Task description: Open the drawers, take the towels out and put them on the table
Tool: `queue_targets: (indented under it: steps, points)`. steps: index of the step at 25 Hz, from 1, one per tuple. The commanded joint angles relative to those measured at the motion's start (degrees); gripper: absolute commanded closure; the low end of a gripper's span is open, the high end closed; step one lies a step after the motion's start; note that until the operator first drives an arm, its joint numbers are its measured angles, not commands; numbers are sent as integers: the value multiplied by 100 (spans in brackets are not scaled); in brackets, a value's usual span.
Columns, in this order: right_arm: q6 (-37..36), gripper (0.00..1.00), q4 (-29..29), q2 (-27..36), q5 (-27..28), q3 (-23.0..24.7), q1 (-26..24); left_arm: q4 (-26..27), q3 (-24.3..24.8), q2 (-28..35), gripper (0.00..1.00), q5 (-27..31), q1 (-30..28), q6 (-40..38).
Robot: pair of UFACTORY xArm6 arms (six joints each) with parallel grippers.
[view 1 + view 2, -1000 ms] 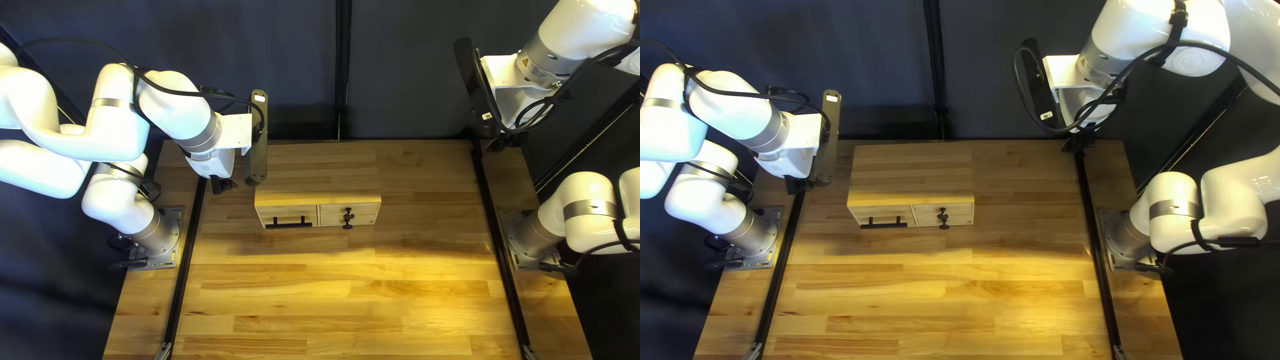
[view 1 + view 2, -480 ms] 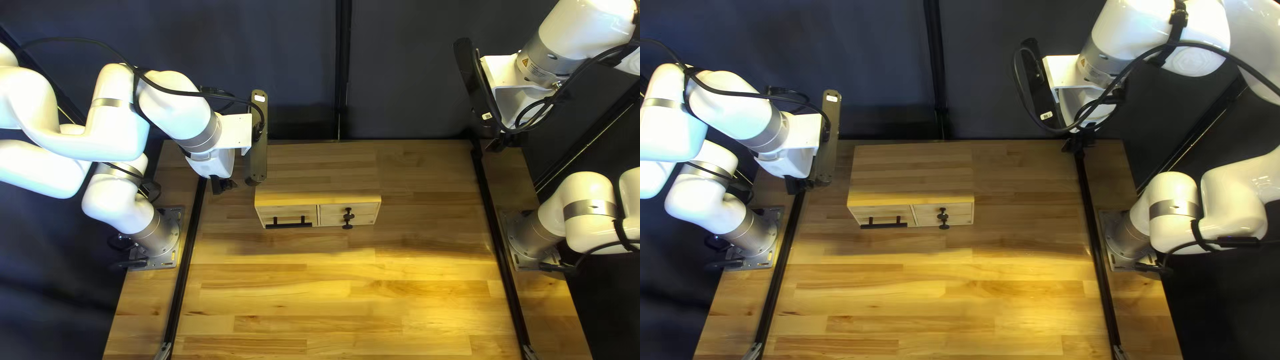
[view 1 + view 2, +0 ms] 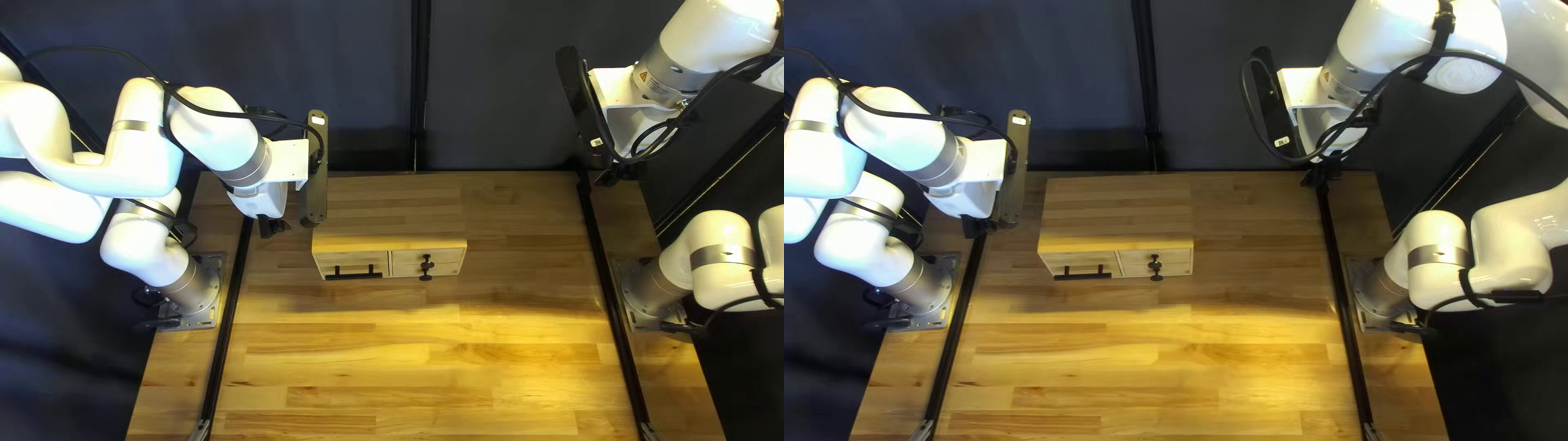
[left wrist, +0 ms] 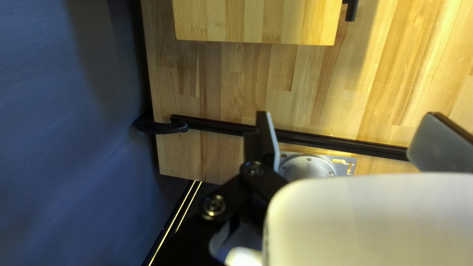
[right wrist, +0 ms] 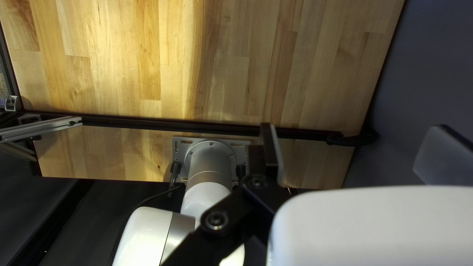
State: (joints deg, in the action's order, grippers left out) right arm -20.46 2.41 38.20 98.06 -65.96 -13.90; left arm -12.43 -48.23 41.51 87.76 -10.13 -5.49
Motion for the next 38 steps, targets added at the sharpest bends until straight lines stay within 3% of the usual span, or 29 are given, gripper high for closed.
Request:
queue_targets:
  steps: [1, 7, 15, 24, 38]
  points:
    - [0, 0, 0, 0, 0, 0, 0, -372, -100, -40, 0, 142, -799, 119]
    - [0, 0, 0, 0, 0, 0, 0, -610, -119, -265, 0, -137, -1343, 713]
    - [0, 0, 0, 0, 0, 0, 0, -781, -271, -787, 0, -739, -1608, 1777]
    - [0, 0, 0, 0, 0, 0, 0, -650, -873, -2224, 0, -1473, -1641, 2917]
    - [0, 0, 0, 0, 0, 0, 0, -632, -890, -2255, 0, -1487, -1625, 2938]
